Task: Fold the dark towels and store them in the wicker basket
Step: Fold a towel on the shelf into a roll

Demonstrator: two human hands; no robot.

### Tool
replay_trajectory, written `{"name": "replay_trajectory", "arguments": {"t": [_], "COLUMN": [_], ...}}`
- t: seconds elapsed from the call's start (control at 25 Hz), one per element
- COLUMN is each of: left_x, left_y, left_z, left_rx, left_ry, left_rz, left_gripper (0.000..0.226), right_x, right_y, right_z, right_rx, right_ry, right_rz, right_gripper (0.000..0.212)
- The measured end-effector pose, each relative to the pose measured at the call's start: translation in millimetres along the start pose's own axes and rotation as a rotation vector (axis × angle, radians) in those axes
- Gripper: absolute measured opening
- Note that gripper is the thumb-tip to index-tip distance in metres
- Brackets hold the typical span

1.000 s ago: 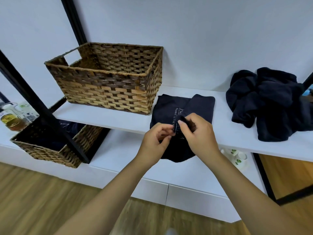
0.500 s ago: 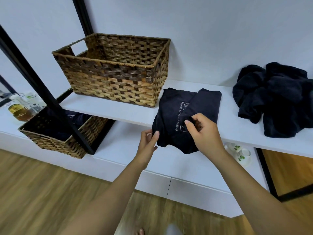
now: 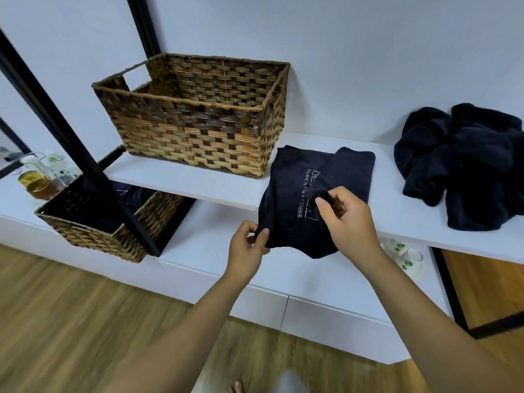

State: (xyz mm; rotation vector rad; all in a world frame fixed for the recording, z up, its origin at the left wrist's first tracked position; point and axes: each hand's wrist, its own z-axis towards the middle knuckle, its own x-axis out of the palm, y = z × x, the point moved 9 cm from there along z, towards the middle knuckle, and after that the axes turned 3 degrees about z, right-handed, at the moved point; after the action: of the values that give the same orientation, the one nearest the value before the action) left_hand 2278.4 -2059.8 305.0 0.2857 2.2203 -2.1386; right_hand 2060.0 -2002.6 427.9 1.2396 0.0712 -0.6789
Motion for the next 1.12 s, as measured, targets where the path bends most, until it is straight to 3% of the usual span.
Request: {"name": "replay_trajectory", "arguments": {"t": [0.08,0.2,0.56,0.72,0.96,1.12], "left_x": [-5,-3,-7,-8,-4,1], "left_y": [13,24,35,32,-30,-79], "left_z": [-2,-5,-9,-11,-10,-14], "left_rx": [-0.134,-0.241,-0.267,-0.303,-0.122,0.003], "left_ry": [-0.011,0.096,0.048,0.036,0.04,0.128], "left_rz": [-0.184,-0.258,-0.244,-0.292,-0.386,-0.43], "left_gripper": [0.021,0.023,0.008,0.012,0.031,0.022], "right_x": [-2,-1,6,8,10,19], "right_y": [-1,-4,-3,3,28,50], "right_z": [1,3,2,1,-3,-5], "right_rx": [0.005,0.042,0.031,0.004,-0.109,-0.225], "right_ry": [-0.026,-0.041,-0.006,-0.004,-0.003,0.025], "right_rz": [0.022,0.06,0.045,0.026,0.023,-0.025], "right_gripper": [0.02,0.023,0.022,0.022,0.012,0.003]}}
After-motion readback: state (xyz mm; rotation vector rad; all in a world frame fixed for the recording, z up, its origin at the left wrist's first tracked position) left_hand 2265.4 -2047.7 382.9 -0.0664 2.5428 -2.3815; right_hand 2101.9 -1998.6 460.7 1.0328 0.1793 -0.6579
